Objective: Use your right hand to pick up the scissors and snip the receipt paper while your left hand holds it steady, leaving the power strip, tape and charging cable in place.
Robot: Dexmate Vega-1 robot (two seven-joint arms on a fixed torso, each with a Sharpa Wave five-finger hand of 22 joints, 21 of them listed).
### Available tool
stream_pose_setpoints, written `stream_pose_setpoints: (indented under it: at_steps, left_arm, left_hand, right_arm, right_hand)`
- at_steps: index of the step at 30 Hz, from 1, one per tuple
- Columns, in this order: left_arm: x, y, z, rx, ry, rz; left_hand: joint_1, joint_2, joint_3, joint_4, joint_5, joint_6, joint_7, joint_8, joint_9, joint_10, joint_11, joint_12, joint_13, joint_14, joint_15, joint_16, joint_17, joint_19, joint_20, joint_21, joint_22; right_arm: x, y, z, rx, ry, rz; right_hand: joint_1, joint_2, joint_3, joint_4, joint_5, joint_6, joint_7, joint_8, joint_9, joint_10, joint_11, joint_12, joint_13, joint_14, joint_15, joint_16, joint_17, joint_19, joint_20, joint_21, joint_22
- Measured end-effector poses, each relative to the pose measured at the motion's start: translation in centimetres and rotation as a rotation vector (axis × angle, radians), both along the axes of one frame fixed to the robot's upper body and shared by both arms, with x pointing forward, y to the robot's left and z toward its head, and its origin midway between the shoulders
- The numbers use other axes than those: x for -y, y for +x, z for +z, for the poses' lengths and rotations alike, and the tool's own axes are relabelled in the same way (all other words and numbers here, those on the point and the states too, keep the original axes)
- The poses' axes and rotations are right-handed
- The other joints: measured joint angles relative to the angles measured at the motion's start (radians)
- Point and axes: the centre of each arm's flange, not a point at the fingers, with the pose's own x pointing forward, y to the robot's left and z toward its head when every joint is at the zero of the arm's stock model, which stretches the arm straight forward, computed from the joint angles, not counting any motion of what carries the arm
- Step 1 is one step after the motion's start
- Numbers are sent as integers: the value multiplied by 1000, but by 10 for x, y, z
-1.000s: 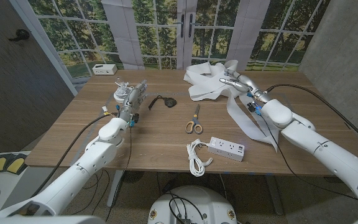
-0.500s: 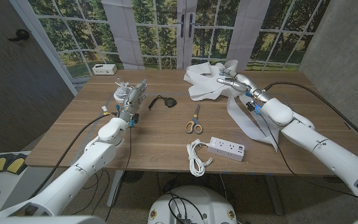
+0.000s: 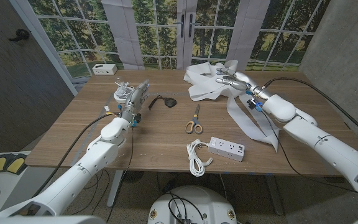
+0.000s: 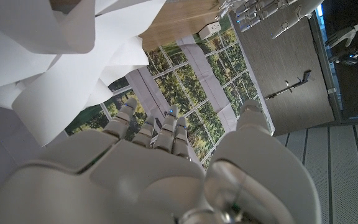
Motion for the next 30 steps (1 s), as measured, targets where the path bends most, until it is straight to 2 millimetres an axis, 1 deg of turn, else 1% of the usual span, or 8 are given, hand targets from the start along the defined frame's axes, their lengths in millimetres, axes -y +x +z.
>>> stream_pose_setpoints:
  at_steps: [2,5,8,10,13,20,25,30]
  left_arm:
    - [1,0,0,-2,0,-1]
    - [3,2,-1,-5,0,-3]
    - [4,3,-1,-9,0,-5]
    - [5,4,-1,-10,2,-8]
    - [6,5,-1,-12,4,-14]
    - [8,8,-2,-18,5,-23]
    - [8,9,-2,-21,4,-28]
    - [8,9,-3,-21,2,-32]
  left_hand:
    - [0,0,0,0,0,2,2,0,0,0,0,0,0,0,0,0,0,0,0,0,0]
    - [0,0,0,0,0,2,2,0,0,1,-1,2,0,0,0,0,0,0,0,0,0]
    - [0,0,0,0,0,2,2,0,0,6,-5,8,0,0,0,0,0,0,0,0,0]
    - [0,0,0,0,0,1,2,0,0,9,-2,8,0,0,0,0,0,0,0,0,0]
    - [0,0,0,0,0,1,2,0,0,9,-2,8,0,0,0,0,0,0,0,0,0]
    - [0,0,0,0,0,1,2,0,0,9,-2,8,0,0,0,0,0,0,0,0,0]
    - [0,0,0,0,0,11,0,0,0,9,-2,8,0,0,0,0,0,0,0,0,0]
    - [0,0,0,0,0,12,1,0,0,10,-1,8,0,0,0,0,0,0,0,0,0]
  right_arm:
    - [0,0,0,-2,-10,2]
    - [0,-1,1,-2,-20,2]
    - [-2,-1,1,-2,-43,4]
    - [-3,-1,1,-1,-46,4]
    - [-4,-1,2,2,-56,5]
    - [-9,-1,5,10,-89,6]
    - [-12,-2,8,18,-110,5]
    - [-18,-1,12,26,-136,9]
  right_hand:
    - [6,5,6,-2,-7,8,0,0,0,5,-5,0,0,2,2,0,0,0,0,0,0]
    - [10,0,8,0,-7,11,0,0,0,10,0,0,0,2,2,0,0,0,0,0,0]
    - [17,6,12,-4,-7,2,0,0,0,11,0,0,0,2,2,0,-4,0,0,0,0]
    - [22,1,12,-4,-10,-10,2,-5,0,13,-3,0,0,2,2,0,-5,0,0,0,0]
    - [28,7,12,-4,-13,-10,2,-5,0,16,-5,0,0,2,2,0,-5,0,0,0,0]
    - [32,3,16,-1,-13,-10,2,-5,0,20,-9,0,5,1,2,0,-5,0,0,0,0]
    - [39,6,21,-4,-17,-10,2,-5,0,24,-8,0,5,1,2,0,-5,0,0,0,0]
    - [51,4,25,-8,-17,2,-2,-5,0,32,-7,0,5,7,-4,0,-5,18,-4,0,0]
